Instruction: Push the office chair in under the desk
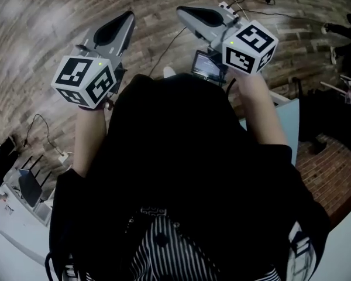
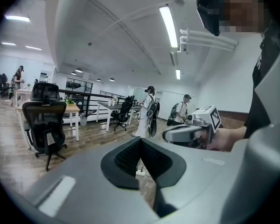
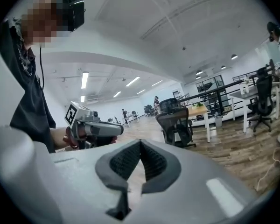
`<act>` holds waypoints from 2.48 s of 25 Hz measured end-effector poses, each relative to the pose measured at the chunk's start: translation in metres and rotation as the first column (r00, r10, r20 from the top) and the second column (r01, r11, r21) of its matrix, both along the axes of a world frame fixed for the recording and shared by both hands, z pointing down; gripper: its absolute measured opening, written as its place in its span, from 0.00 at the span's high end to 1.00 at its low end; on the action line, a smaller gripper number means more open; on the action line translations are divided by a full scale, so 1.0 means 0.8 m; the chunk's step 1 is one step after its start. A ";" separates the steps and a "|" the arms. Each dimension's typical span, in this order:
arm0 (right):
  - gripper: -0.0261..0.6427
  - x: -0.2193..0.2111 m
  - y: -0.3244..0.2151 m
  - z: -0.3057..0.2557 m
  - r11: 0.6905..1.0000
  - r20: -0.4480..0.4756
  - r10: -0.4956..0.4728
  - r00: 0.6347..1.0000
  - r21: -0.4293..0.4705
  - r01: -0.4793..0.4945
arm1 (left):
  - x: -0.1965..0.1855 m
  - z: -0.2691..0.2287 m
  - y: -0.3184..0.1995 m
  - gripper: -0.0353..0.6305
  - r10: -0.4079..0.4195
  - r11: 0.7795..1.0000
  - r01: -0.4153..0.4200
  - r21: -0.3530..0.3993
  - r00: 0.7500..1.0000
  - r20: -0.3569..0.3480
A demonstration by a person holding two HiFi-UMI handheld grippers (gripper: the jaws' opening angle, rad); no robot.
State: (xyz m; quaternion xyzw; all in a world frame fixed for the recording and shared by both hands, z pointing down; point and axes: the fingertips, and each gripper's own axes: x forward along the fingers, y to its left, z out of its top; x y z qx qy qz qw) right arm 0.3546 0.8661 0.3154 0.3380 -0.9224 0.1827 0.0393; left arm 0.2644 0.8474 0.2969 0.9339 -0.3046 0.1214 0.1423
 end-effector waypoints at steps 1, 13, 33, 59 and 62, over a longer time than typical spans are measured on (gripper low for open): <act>0.97 0.001 -0.008 -0.001 1.000 0.003 -0.004 1.000 -0.001 0.004 | -0.003 0.000 -0.004 0.94 -0.011 1.000 0.011 -0.003 1.000 -0.002; 0.96 -0.017 -0.133 0.000 0.998 0.086 0.009 0.996 -0.056 -0.004 | -0.047 0.010 -0.103 0.94 -0.072 0.997 0.070 -0.033 0.995 -0.070; 0.96 -0.182 -0.454 -0.030 0.999 0.037 -0.007 0.999 -0.047 0.009 | -0.186 0.000 -0.445 0.94 0.022 1.000 -0.023 -0.014 0.998 -0.063; 0.96 -0.268 -0.705 -0.005 0.998 -0.005 0.005 1.000 -0.059 -0.005 | -0.280 0.037 -0.673 0.94 0.077 0.993 -0.085 -0.085 0.993 -0.093; 0.96 -0.242 -0.743 -0.010 0.999 0.016 -0.001 1.000 -0.035 0.002 | -0.249 0.037 -0.705 0.94 0.069 0.995 -0.074 -0.070 0.994 -0.081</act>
